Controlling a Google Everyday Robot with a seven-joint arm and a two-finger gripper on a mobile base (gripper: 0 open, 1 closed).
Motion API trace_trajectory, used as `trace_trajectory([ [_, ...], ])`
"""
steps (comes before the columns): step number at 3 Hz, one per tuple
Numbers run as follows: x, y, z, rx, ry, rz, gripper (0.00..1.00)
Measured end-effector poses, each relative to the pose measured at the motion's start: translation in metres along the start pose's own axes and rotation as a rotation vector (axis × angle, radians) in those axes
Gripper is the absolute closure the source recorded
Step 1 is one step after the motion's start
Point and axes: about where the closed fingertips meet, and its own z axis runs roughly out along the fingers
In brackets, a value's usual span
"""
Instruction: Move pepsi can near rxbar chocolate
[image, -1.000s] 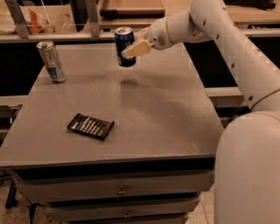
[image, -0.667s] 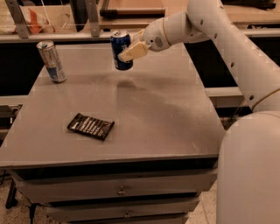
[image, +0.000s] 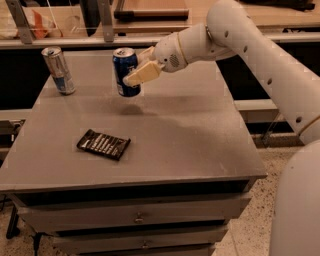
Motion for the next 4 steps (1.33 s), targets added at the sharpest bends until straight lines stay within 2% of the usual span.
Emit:
trace_trajectory([
  [1,-0.001,0.042,0.013,-0.096,-0.028,-0.028,1.0],
  [2,-0.004,0.073,0.018,-0.155,-0.031,-0.06,1.0],
  [3,-0.006,0.096,0.022,-0.199,-0.024,-0.098,1.0],
  [4,0.004,0.107,0.022,-0.202,-0.015,-0.137,1.0],
])
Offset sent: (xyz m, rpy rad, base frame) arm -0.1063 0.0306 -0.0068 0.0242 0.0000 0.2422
